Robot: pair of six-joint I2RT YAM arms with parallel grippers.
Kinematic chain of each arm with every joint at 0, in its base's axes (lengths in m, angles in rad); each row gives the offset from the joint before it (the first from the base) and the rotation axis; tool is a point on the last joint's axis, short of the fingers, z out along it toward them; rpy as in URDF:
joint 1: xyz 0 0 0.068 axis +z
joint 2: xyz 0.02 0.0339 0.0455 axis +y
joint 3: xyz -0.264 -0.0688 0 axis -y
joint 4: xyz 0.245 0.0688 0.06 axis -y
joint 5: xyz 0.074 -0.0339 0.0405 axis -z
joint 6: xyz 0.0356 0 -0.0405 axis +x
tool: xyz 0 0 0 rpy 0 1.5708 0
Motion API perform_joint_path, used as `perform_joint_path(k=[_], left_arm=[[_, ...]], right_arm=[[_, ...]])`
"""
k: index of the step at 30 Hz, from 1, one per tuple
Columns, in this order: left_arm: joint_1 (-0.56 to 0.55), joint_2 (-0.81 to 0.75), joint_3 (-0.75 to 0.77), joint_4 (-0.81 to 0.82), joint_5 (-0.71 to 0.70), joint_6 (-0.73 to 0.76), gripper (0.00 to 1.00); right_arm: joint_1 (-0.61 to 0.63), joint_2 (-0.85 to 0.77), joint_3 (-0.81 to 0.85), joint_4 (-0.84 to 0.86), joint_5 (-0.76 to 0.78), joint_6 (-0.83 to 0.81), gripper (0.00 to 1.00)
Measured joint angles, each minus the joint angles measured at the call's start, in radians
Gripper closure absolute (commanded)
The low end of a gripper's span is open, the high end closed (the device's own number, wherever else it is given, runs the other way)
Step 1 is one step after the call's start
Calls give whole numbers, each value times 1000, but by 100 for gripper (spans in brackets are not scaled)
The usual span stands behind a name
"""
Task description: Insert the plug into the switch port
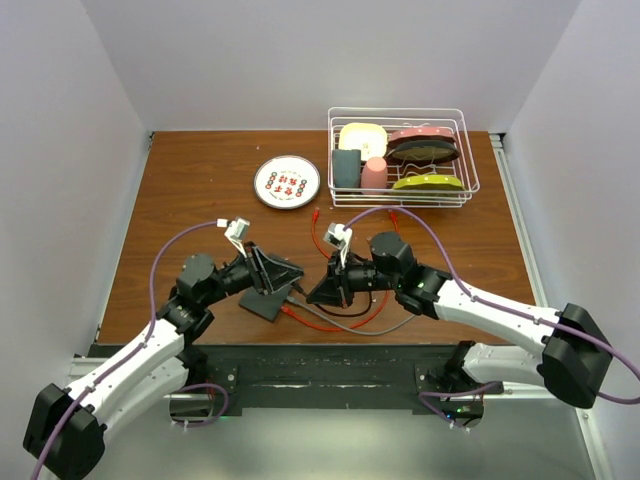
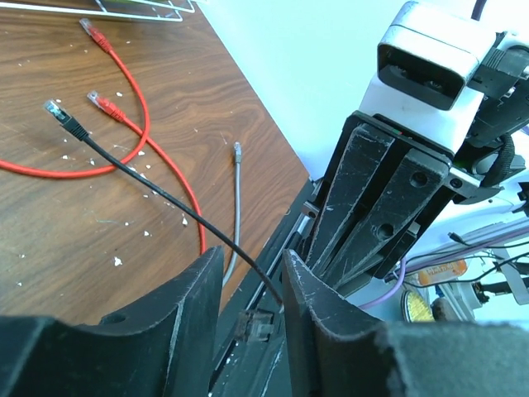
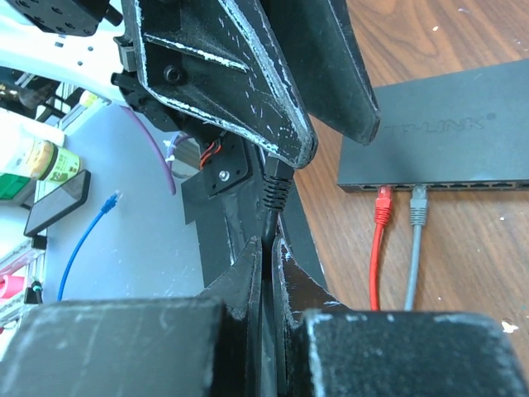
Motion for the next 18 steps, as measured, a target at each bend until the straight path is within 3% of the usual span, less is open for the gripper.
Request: perform_joint_path(k=[3, 4, 8, 9, 10, 13, 16, 18], left_arm=[[-3, 0, 0, 3, 2, 0, 76], [-3, 0, 0, 6, 2, -1, 100], [-3, -8, -2, 21, 2, -10, 100], [-3, -11, -2, 21, 2, -11, 95], [-3, -12, -2, 21, 2, -11, 77], [-3, -13, -2, 13, -1, -6, 52], [-6, -12, -2, 0, -2, -2, 41], [-8, -12, -2, -10, -3, 0, 41]], right_arm=[[6, 3, 0, 0, 6, 5, 100], [7, 3, 2, 0, 13, 8, 100], [19, 10, 12, -8, 41, 14, 100], [23, 15, 15, -9, 47, 15, 100], [29, 20, 20, -9, 50, 16, 100], [42, 25, 24, -9, 59, 21, 100], [56, 25, 44, -8, 76, 22, 100], [60, 25, 61, -7, 78, 22, 100]])
